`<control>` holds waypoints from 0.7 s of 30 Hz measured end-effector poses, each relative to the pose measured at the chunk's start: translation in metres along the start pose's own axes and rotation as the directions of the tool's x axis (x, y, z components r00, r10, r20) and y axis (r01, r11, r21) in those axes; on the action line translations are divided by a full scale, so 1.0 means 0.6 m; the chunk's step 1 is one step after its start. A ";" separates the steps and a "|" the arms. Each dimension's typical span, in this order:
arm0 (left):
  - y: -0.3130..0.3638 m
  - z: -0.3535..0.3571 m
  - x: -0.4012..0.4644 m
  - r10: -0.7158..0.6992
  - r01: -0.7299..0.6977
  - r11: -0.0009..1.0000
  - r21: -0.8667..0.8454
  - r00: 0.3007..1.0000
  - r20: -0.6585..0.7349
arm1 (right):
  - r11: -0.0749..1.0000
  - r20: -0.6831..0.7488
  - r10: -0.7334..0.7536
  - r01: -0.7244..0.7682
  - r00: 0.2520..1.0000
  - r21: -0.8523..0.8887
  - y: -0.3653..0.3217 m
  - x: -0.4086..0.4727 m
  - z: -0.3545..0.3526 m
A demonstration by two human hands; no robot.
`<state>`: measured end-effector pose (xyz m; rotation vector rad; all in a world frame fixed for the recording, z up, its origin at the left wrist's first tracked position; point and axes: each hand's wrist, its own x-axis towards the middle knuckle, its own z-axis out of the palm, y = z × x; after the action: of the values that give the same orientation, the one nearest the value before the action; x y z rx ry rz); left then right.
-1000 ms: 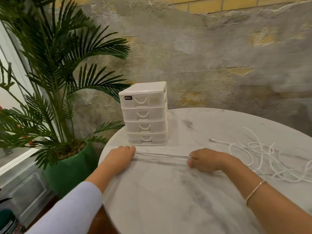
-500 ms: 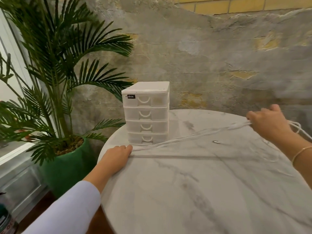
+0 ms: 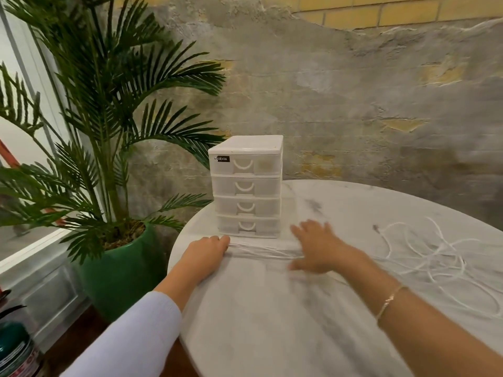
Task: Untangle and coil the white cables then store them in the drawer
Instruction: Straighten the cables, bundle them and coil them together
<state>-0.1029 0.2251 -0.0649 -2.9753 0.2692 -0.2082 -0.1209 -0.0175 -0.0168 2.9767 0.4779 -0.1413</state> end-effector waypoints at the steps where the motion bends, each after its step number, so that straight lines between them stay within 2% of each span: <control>1: 0.002 0.000 0.000 0.005 -0.005 1.000 -0.006 1.000 0.001 | 0.997 0.002 -0.021 0.021 1.000 0.075 -0.027 0.011 0.014; 3: 0.004 0.001 -0.001 0.023 -0.023 1.000 -0.009 1.000 0.006 | 0.985 -0.026 -0.026 0.030 0.999 0.170 -0.058 0.027 0.041; 6: -0.006 0.004 -0.003 0.043 -0.043 0.999 0.002 0.999 -0.004 | 0.987 -0.230 -0.031 0.066 0.973 0.143 -0.062 0.030 0.070; 8: -0.013 0.005 -0.003 0.057 -0.057 0.998 0.000 0.998 -0.025 | 0.981 -0.261 -0.059 0.104 0.964 0.161 -0.057 0.023 0.078; 13: -0.015 0.006 0.003 0.104 -0.103 0.994 0.020 0.992 -0.069 | 0.963 -0.161 -0.084 0.122 0.983 0.239 -0.052 0.006 0.068; 17: -0.013 0.007 0.004 0.114 -0.109 0.992 0.055 0.989 -0.091 | 0.903 0.051 -0.101 0.070 0.994 0.425 -0.047 -0.008 0.049; 21: -0.009 0.006 0.004 0.132 -0.120 0.988 0.100 0.984 -0.120 | 0.815 0.082 -0.178 0.101 0.981 0.570 -0.046 -0.033 0.031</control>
<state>-0.0990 0.2304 -0.0674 -2.8451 0.4490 -0.3841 -0.1496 0.0000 -0.0361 3.4644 0.7547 -0.5909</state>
